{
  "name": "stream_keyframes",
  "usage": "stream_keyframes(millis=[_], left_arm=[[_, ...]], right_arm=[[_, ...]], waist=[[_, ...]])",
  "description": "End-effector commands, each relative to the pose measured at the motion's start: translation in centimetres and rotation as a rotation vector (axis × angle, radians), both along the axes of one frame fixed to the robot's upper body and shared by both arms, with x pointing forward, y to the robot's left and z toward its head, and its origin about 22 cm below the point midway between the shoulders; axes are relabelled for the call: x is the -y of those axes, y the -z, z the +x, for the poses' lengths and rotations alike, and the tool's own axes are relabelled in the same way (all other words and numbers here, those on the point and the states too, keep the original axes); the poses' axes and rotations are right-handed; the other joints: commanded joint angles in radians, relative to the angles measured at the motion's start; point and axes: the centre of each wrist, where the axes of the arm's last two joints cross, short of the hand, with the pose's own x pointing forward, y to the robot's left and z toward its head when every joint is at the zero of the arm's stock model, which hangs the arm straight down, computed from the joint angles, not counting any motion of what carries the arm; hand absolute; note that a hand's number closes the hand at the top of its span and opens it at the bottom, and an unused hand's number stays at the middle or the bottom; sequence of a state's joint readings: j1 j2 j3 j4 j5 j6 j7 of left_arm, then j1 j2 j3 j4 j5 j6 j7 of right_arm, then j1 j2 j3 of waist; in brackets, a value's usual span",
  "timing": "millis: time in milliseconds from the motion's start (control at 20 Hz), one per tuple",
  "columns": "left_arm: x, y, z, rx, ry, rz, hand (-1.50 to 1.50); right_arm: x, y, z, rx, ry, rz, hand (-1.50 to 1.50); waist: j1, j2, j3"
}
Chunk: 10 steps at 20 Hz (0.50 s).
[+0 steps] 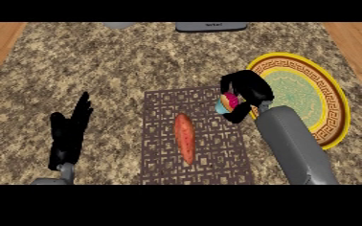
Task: Pick the cupcake from the placemat and place it in the plate
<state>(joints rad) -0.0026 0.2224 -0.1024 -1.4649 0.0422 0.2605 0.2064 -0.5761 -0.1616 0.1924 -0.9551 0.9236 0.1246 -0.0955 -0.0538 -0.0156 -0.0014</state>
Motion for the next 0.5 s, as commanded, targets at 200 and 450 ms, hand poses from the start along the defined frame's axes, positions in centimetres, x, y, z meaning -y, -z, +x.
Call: stream_keyframes(millis=[200, 450], left_arm=[[-0.2, -0.2, -0.4, -0.008, 0.006, -0.010, 0.00], [-1.5, -0.5, 0.1, -0.007, 0.002, 0.003, 0.00]], right_arm=[[-3.7, -5.4, -2.0, 0.270, 0.439, 0.089, 1.50], [-4.0, -10.2, -3.9, 0.532, 0.631, 0.141, 1.50]], waist=[[0.019, -0.001, 0.000], [0.012, -0.001, 0.000]])
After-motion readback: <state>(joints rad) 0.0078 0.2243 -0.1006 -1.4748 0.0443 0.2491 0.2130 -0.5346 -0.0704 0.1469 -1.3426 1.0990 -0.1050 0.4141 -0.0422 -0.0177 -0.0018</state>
